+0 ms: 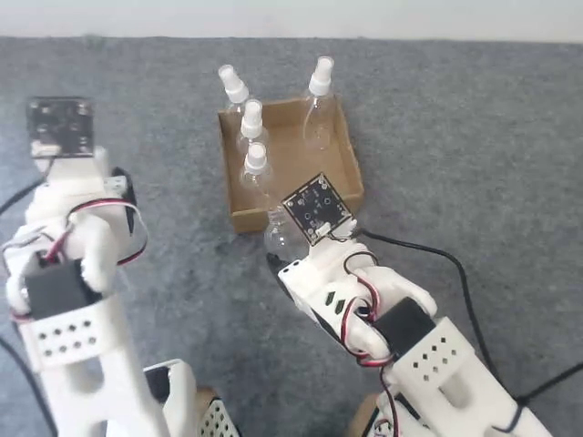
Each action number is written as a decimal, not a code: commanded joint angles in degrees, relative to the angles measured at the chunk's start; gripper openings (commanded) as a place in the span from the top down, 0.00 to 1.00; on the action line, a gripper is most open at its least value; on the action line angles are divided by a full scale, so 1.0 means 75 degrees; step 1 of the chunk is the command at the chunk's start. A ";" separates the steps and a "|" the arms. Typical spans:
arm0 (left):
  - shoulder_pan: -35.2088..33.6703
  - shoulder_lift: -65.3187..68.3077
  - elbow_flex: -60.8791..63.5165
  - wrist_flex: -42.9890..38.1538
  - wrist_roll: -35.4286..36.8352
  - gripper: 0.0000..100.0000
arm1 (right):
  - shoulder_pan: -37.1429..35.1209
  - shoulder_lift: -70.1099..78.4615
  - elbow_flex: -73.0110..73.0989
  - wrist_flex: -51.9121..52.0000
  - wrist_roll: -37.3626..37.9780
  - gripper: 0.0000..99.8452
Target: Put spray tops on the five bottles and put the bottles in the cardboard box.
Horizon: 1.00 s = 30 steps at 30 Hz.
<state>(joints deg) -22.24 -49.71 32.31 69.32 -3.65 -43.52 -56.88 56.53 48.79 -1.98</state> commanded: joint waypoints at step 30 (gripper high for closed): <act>0.2848 -0.2673 -0.0041 -0.2485 0.3645 0.99 | 0.0053 -0.2690 0.2215 -0.2256 0.1055 0.96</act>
<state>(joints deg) -2.90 -67.82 32.31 52.62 23.34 -43.43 -75.34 73.14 34.90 3.91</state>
